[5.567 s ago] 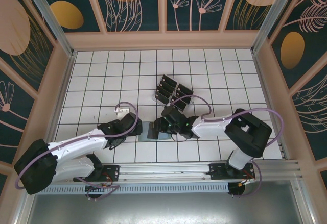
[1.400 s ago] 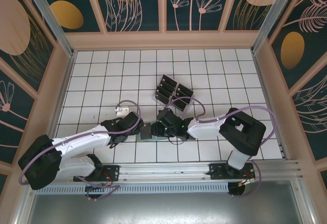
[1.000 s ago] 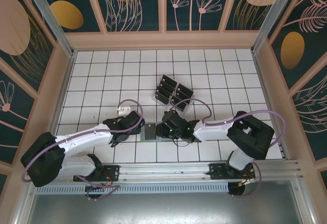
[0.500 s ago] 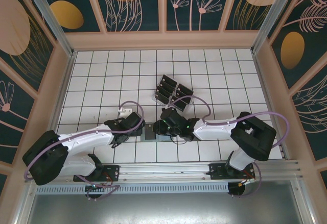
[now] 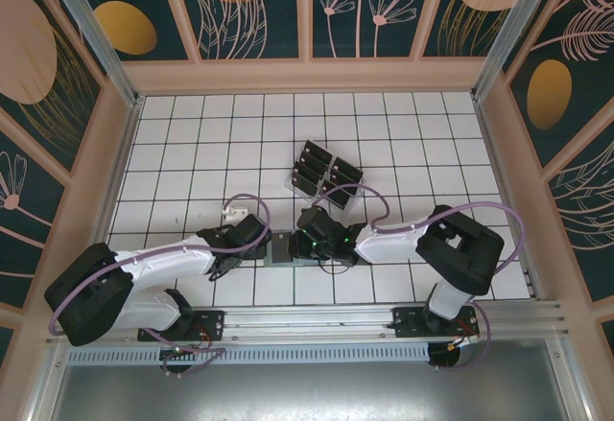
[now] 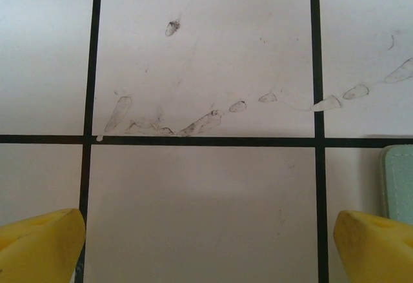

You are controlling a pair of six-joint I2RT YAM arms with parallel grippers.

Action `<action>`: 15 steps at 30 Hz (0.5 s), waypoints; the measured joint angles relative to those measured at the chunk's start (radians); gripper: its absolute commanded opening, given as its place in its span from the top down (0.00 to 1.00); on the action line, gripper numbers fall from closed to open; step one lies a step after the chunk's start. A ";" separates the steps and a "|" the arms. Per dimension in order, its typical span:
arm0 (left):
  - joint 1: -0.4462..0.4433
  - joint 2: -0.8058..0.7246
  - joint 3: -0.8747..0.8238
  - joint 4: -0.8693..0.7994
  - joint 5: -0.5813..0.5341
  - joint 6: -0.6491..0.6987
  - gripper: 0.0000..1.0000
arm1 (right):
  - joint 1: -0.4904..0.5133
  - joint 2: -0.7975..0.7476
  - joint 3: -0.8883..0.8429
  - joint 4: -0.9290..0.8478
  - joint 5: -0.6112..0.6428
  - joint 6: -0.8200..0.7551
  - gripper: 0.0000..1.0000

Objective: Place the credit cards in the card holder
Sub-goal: Insert the credit card into the card slot.

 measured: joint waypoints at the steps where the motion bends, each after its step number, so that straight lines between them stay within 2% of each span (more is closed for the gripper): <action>1: 0.000 0.000 -0.001 0.002 0.000 0.000 0.02 | 0.000 0.003 0.002 0.000 -0.001 0.000 0.82; 15: 0.000 0.008 -0.011 0.029 0.004 0.000 0.02 | 0.000 0.028 0.029 0.002 -0.021 0.000 0.84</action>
